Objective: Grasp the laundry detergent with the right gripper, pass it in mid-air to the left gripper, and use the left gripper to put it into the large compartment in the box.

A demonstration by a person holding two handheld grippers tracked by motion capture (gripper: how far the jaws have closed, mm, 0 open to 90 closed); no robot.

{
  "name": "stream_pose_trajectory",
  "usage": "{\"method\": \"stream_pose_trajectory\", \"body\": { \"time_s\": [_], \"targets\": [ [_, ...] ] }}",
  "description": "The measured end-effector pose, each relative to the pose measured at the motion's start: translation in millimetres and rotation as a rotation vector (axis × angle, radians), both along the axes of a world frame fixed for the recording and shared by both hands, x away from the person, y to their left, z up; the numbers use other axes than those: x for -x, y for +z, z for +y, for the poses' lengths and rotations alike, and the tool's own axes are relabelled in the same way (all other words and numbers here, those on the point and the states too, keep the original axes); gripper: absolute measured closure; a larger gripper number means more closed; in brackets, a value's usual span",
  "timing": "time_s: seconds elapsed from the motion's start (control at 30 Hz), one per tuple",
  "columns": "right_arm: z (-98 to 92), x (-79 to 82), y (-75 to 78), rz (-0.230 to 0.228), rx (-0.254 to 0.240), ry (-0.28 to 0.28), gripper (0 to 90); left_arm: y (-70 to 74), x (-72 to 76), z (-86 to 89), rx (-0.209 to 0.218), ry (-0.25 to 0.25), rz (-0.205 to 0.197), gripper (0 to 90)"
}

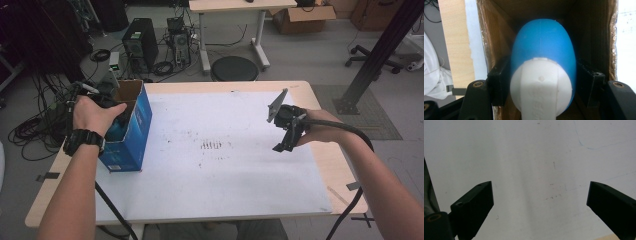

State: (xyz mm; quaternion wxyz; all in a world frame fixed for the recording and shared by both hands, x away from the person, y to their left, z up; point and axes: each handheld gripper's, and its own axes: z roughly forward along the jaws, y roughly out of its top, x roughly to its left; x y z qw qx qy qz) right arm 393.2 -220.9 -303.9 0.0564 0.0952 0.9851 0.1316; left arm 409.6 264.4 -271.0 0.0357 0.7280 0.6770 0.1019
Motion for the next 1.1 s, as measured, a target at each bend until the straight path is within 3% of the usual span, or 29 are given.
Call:
{"method": "stream_pose_trajectory", "body": {
  "time_s": [0.17, 0.2, 0.23, 0.67, 0.9, 1.1],
  "targets": [
    [0.0, 0.5, 0.1, 0.004, 0.002, -0.001, 7.0, 0.0, -0.8, -1.6, 0.009, -0.011, 0.001, 37.2],
    [-0.2, 0.6, -0.2, 0.005, 0.002, -0.001, 7.0, -0.1, -0.8, -1.5, 0.039, -0.01, -0.002, 36.8],
    [-0.4, 0.7, 0.0, 0.004, 0.0, -0.001, 7.1, 0.4, -0.7, -1.6, 0.041, -0.016, -0.006, 36.5],
    [-1.3, 1.0, 3.0, 0.002, -0.007, -0.003, 7.1, 11.1, 1.2, -2.1, 0.032, -0.024, -0.011, 29.1],
    [-2.6, 2.7, 6.3, 0.001, -0.015, -0.003, 6.9, 27.4, 5.1, -5.2, 0.02, -0.05, -0.027, 25.8],
    [-2.8, 2.9, 12.6, -0.007, -0.022, -0.007, 6.9, 54.5, 11.7, -18.4, 0.006, -0.106, -0.066, 23.2]
  ]
}}
